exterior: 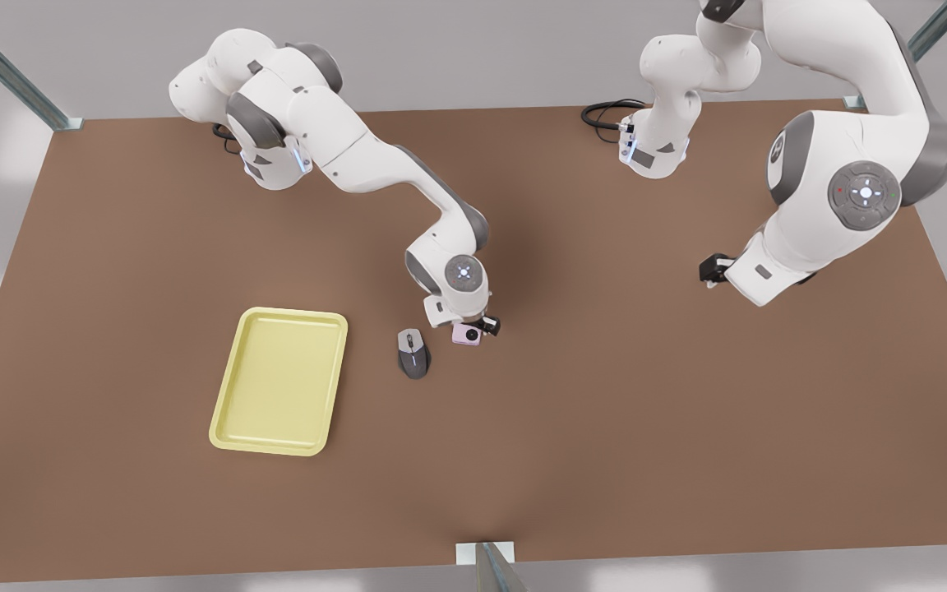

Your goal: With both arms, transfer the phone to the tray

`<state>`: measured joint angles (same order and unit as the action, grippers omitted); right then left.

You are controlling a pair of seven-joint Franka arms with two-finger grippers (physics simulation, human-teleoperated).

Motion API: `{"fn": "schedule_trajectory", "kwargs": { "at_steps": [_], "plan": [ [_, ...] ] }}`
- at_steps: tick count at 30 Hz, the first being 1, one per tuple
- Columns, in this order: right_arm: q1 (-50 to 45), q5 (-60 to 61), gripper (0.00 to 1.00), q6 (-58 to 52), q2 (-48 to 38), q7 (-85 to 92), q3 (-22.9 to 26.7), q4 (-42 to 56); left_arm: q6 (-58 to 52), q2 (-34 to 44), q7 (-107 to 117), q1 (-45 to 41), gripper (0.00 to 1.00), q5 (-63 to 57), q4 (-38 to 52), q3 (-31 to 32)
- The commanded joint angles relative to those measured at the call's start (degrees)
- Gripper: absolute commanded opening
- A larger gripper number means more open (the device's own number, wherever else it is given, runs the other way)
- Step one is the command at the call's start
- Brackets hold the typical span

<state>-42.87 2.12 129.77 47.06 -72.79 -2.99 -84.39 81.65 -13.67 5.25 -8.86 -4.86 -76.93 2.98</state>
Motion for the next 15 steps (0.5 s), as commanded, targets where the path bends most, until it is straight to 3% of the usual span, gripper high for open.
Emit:
{"fn": "schedule_trajectory", "kwargs": {
  "at_steps": [1,10,15],
  "plan": [
    [0.5,0.0,1.00,3.3,-1.1,-2.1,0.0,-2.3,0.0,0.0,-0.1,0.0,1.00,-0.1,0.0,0.0],
    [-0.2,0.0,1.00,3.4,-0.3,-1.0,-0.2,-1.5,0.1,-0.3,0.8,0.0,1.00,-0.4,0.0,0.1],
    [-0.3,-0.6,1.00,3.4,-0.4,9.2,-0.8,-1.7,0.1,-0.4,1.3,-0.1,1.00,-0.4,0.0,0.2]
  ]
}}
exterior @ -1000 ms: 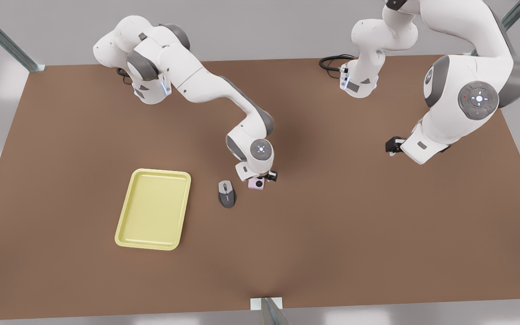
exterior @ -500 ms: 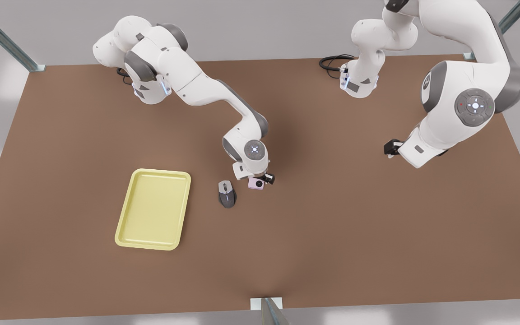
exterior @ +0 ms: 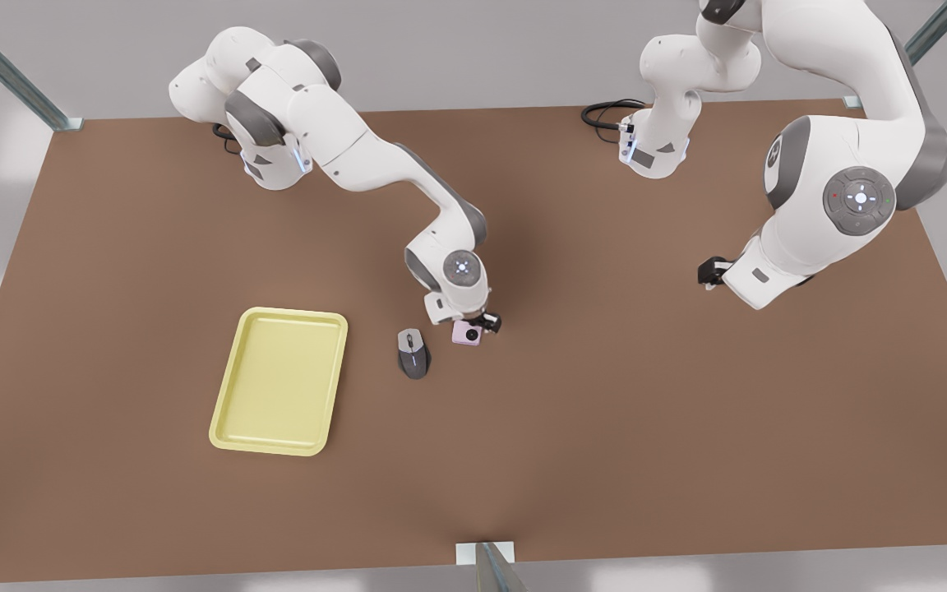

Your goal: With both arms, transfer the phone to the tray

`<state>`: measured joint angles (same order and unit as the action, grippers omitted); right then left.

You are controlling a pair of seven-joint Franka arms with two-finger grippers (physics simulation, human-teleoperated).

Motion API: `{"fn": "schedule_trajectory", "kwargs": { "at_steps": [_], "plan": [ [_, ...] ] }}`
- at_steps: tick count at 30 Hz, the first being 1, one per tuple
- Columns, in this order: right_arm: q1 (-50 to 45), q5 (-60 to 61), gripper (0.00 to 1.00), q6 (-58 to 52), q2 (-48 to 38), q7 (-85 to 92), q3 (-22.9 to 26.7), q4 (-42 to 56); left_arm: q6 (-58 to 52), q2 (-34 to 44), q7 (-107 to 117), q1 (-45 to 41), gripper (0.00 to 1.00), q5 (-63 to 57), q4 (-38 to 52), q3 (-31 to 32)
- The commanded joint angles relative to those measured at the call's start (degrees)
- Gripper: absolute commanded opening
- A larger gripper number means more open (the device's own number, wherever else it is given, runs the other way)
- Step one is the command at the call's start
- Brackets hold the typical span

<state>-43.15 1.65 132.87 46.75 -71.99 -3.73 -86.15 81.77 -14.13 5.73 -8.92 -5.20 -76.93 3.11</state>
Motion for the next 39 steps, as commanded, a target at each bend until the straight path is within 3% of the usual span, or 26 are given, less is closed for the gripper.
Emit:
{"fn": "schedule_trajectory", "kwargs": {
  "at_steps": [1,39],
  "plan": [
    [0.0,-0.2,1.00,0.3,-0.1,8.6,0.0,0.0,0.0,0.1,0.9,0.0,1.00,-0.1,-0.1,0.1],
    [1.8,0.0,1.00,1.7,2.2,18.6,-0.8,0.5,0.4,-0.9,2.3,0.0,1.00,0.0,0.0,0.2]
  ]
}}
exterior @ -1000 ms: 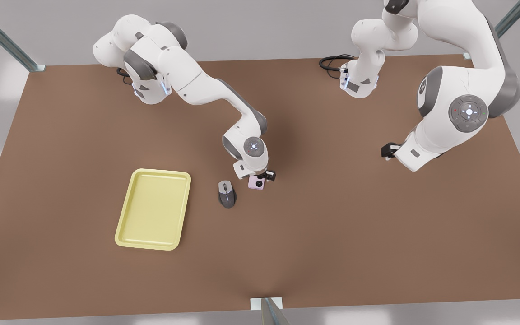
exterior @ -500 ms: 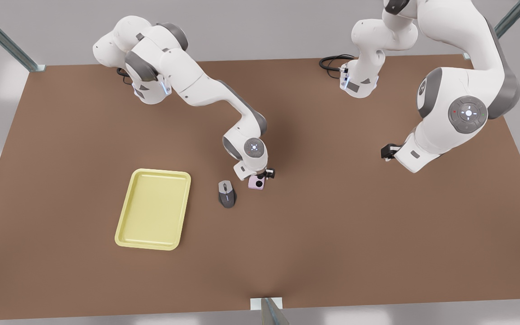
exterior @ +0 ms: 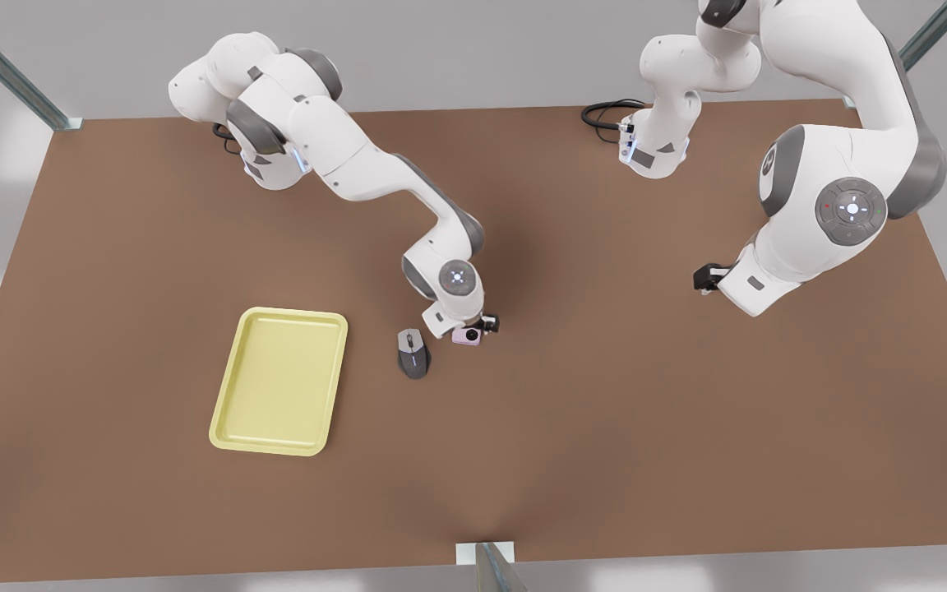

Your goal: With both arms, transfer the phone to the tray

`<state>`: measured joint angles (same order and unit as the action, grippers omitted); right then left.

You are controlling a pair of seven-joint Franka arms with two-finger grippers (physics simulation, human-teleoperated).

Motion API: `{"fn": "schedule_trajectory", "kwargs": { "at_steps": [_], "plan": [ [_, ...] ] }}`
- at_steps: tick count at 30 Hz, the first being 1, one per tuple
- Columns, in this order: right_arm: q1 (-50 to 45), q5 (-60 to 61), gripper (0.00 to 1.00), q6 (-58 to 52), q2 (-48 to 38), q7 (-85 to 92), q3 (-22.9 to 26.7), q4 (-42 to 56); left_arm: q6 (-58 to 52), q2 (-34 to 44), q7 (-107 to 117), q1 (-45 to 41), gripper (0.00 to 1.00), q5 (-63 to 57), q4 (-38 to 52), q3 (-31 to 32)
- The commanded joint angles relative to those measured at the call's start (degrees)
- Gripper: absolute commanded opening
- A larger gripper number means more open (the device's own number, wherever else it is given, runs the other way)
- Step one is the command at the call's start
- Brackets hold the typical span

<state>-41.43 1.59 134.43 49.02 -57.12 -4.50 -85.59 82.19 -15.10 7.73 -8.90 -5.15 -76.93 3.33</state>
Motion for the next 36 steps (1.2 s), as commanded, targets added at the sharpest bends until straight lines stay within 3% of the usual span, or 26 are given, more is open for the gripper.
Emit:
{"fn": "schedule_trajectory", "kwargs": {
  "at_steps": [1,4,13,22,27,31,33,36],
  "plan": [
    [0.3,0.1,0.99,0.1,-0.1,3.9,0.0,0.0,0.0,0.1,0.3,0.0,1.00,0.0,0.0,0.0],
    [0.3,0.1,0.90,0.1,0.1,3.9,0.0,0.0,0.0,0.0,0.3,0.0,1.00,0.0,0.0,0.0],
    [0.3,0.1,0.78,0.0,0.1,3.9,-0.1,0.0,0.0,0.0,0.3,0.0,1.00,0.0,0.0,0.0],
    [0.9,0.8,0.75,-1.2,-3.3,5.8,-0.1,-1.2,0.0,0.0,0.3,0.0,1.00,0.1,0.0,0.0],
    [10.3,1.2,0.75,-2.7,-15.6,22.7,0.1,-15.5,0.0,0.1,0.3,0.0,1.00,0.1,0.0,0.0],
    [30.2,1.2,0.75,-1.9,-26.6,59.6,0.5,-33.1,0.0,0.1,0.3,0.0,1.00,0.1,0.0,0.0],
    [37.4,1.2,0.75,-2.2,-27.4,72.0,1.6,-35.2,0.0,0.1,0.3,0.0,1.00,0.1,0.0,0.0],
    [37.6,1.2,0.75,-1.8,-26.9,74.3,2.8,-35.3,0.0,0.1,0.3,0.0,1.00,0.1,0.0,0.0]
  ]
}}
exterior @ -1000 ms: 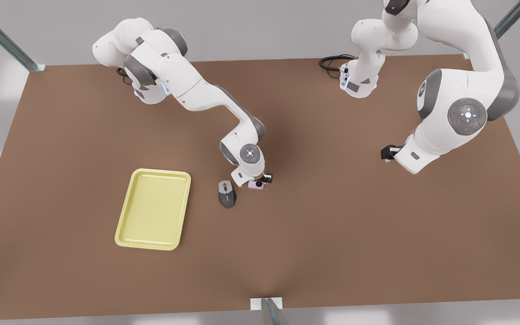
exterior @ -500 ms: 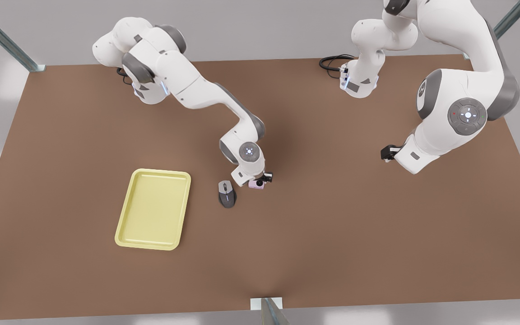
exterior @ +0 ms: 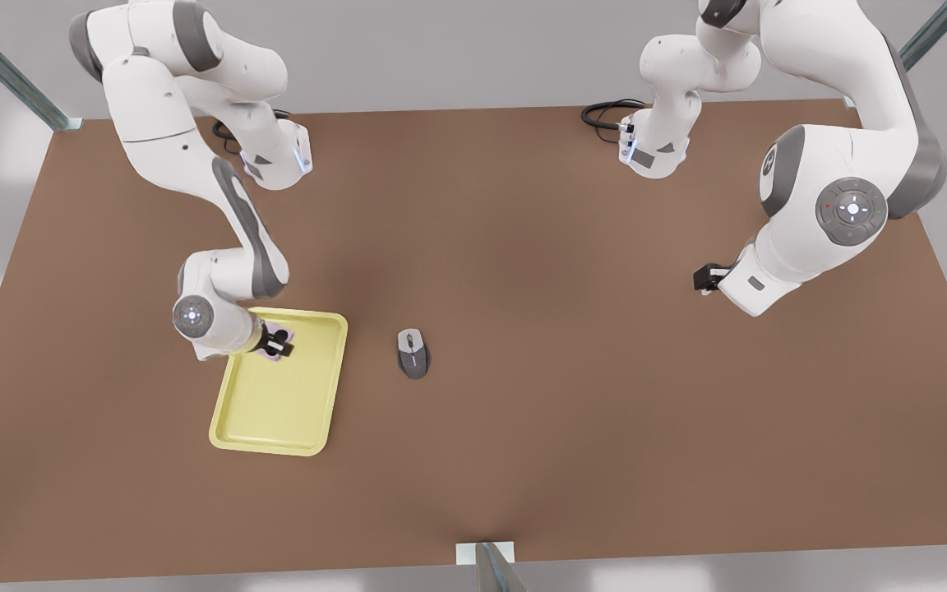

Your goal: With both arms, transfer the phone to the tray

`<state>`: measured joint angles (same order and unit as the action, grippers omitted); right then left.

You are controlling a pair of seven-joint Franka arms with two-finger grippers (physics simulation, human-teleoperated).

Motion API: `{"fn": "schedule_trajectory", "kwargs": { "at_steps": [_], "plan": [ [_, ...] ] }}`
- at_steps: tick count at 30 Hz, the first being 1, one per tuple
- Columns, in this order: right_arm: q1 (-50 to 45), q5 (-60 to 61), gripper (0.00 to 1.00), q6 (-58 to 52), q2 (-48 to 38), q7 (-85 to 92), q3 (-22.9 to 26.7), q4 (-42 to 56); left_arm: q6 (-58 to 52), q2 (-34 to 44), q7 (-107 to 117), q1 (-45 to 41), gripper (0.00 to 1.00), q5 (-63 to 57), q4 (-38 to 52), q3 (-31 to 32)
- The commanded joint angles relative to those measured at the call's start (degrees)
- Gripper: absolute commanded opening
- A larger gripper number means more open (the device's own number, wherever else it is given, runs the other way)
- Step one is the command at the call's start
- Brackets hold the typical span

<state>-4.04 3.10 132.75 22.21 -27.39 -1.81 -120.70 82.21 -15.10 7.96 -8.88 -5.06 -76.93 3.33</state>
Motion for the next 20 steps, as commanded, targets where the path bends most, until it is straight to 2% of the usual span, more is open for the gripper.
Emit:
{"fn": "schedule_trajectory", "kwargs": {
  "at_steps": [1,2,7,8,10,11,13,14,15,20],
  "plan": [
    [0.2,-0.3,0.75,-0.1,0.3,44.5,0.1,0.0,0.0,0.1,0.0,0.0,1.00,0.0,0.0,0.0],
    [0.3,-0.3,1.00,-0.2,0.4,44.4,0.1,0.2,0.0,0.0,0.0,0.0,1.00,0.0,0.0,0.0],
    [0.5,-0.3,1.00,-2.9,-0.6,44.0,0.2,2.9,0.7,2.0,-2.2,0.3,1.00,0.8,0.0,-0.5],
    [0.6,-0.3,1.00,-13.3,-2.2,44.0,1.1,8.7,0.7,2.1,-4.2,0.2,1.00,0.5,0.0,-0.6],
    [0.7,-0.4,1.00,-20.9,-8.1,43.9,4.7,15.7,0.1,3.6,-7.1,0.2,1.00,0.3,0.0,-1.7],
    [1.0,-0.3,1.00,-32.7,-8.6,42.5,6.8,24.6,0.1,4.3,-9.9,0.4,1.00,0.4,0.0,-3.7],
    [2.8,-5.7,1.00,-48.2,-10.9,37.6,6.5,37.0,0.6,5.6,-12.3,0.2,1.00,0.5,0.0,-5.9],
    [3.8,-6.1,1.00,-51.0,-11.1,35.7,5.8,40.1,0.8,5.3,-12.1,0.2,1.00,0.2,0.2,-5.7],
    [6.7,-6.0,1.00,-51.3,-13.9,33.3,2.5,40.1,0.6,5.1,-11.8,0.1,1.00,0.1,0.9,-5.5],
    [6.9,-5.9,1.00,-50.4,-12.5,33.3,3.0,40.4,0.4,4.8,-11.8,0.1,1.00,0.1,0.9,-5.4]
  ]
}}
